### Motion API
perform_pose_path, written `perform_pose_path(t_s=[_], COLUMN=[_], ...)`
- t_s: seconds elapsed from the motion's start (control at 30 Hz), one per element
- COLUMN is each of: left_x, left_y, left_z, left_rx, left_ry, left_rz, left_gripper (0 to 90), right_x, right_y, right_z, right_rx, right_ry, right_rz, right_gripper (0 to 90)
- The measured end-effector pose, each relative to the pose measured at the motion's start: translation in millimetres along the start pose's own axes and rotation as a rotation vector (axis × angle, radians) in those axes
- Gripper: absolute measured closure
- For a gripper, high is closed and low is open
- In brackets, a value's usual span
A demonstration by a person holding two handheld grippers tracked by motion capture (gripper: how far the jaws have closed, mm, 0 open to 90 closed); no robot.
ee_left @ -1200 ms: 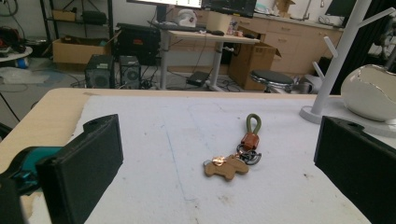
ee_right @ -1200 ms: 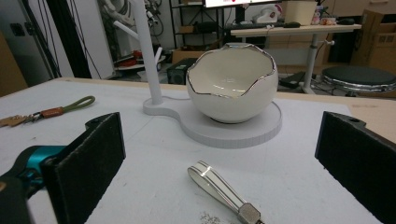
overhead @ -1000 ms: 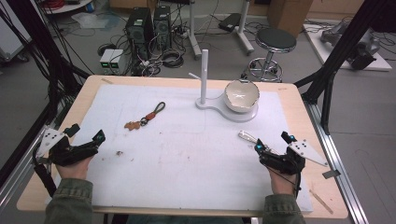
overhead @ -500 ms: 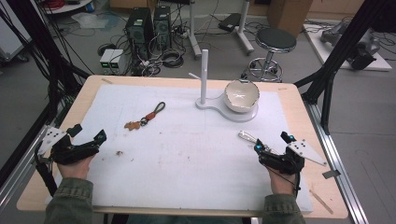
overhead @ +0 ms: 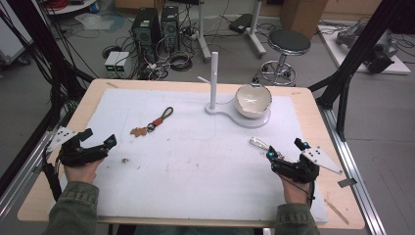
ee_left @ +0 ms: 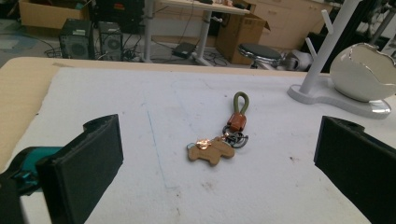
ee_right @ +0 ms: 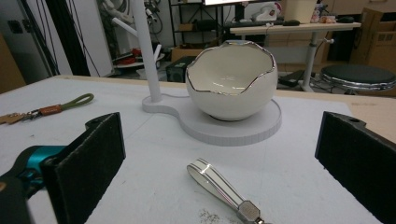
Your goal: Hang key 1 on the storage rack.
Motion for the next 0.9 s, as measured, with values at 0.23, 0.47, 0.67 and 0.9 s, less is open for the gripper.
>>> perform_pose_path(t_s=[0.23, 0.47, 0.67, 0.9], left_x=[8.7, 11.6, 15.0, 13.2], left_y=[14.8, 30.3, 40.0, 46.9], left_z=[-7.1, -12.0, -12.9, -10.4], left_rx=[-0.025, -0.049, -0.057, -0.064], left_ry=[0.031, 0.05, 0.056, 0.043], left_rz=[0.035, 0.097, 0.13, 0.161], left_gripper=[1.7, 1.7, 1.7, 1.7], right_x=[0.3, -0.2, -0.4, 0.1], right_y=[0.5, 0.3, -0.5, -0.9], right_z=[-0.1, -0.1, -1.0, -1.6], right_rx=[-0.001, -0.003, -0.008, -0.013], right_ry=[0.002, 0.006, 0.003, 0.004], right_rz=[-0.003, 0.002, 0.002, -0.002], right_gripper=[0.4, 0.4, 0.4, 0.5])
Point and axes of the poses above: each handheld gripper's, and its own axes: y roughly forward along the jaws, x roughly out of its top, z roughly to its left, the point moved 8 cm from there along y, roughly forward along the jaws, and after that the axes turned 2 degrees about -x, right-handed, at the moved point
